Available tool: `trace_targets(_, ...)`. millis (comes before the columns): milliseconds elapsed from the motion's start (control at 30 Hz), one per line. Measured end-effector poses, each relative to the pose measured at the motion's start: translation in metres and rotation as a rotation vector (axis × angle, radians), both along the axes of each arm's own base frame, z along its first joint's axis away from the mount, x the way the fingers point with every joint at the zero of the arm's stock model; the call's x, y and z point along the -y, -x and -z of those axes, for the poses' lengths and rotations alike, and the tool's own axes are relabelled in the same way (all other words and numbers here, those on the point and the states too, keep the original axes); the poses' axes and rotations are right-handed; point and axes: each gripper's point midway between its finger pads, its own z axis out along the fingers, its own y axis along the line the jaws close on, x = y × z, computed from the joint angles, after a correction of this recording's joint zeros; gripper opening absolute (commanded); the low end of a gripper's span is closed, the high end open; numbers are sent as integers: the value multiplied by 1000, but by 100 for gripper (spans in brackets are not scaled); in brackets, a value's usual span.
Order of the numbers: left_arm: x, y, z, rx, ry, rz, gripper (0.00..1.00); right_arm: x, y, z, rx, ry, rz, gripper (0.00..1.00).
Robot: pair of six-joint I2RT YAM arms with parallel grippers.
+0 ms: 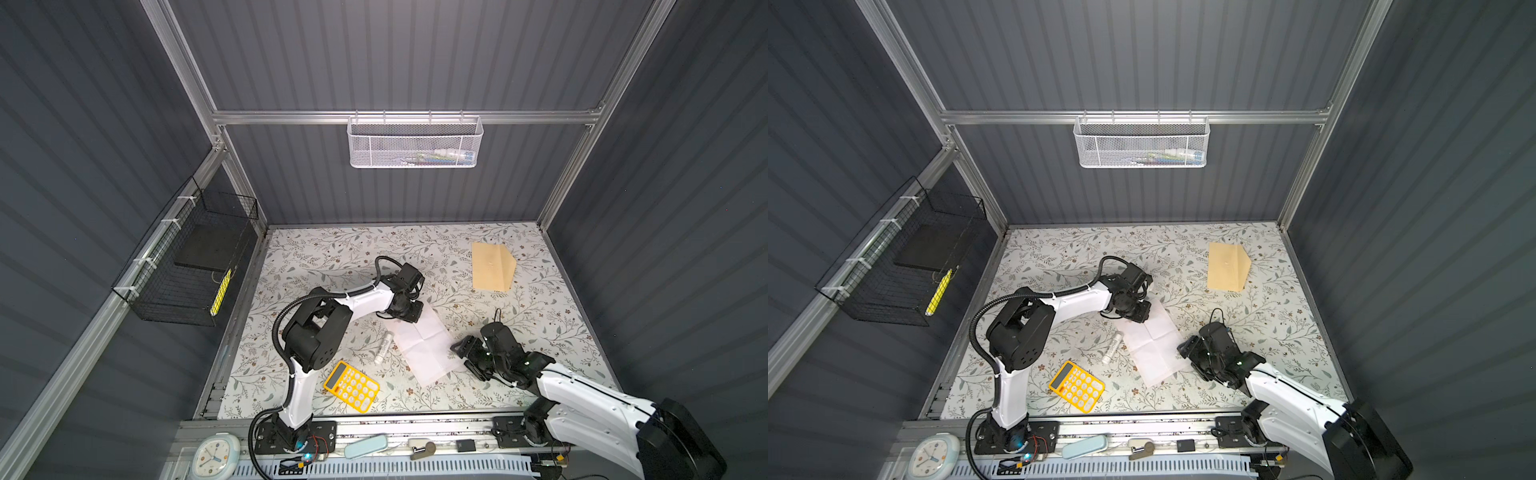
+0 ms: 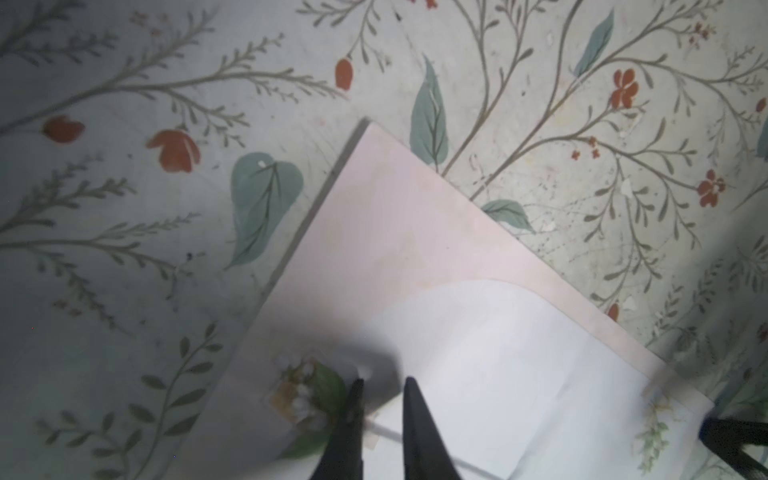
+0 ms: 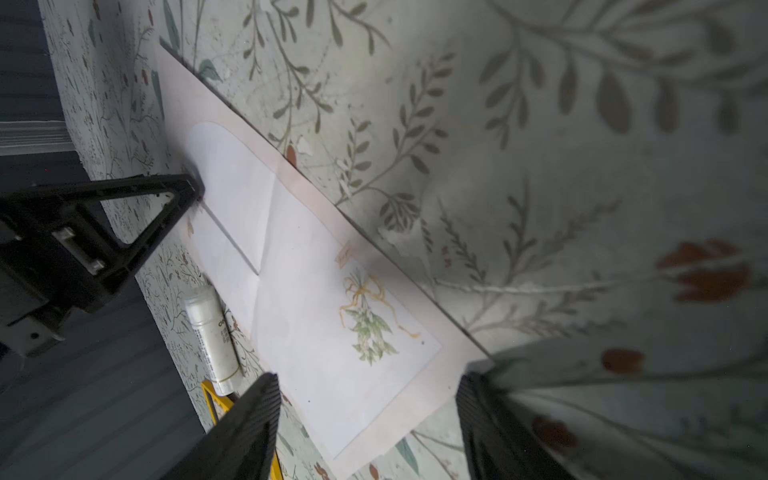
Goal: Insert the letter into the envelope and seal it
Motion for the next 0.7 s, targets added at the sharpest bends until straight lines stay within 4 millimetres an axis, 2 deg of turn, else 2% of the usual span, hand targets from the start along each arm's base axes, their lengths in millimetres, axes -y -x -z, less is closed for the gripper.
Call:
trace_targets(267,-6,-2,2,30,-3,-35,0,-16,-24,-4,26,2,-11,78)
trace_targets(433,-12,-7,2,15,24,-89,0,-22,-32,-5,36,5,-26,82)
trace_targets(700,-26,-10,2,-43,118,-186,0,-27,-32,-7,54,-33,-37,85)
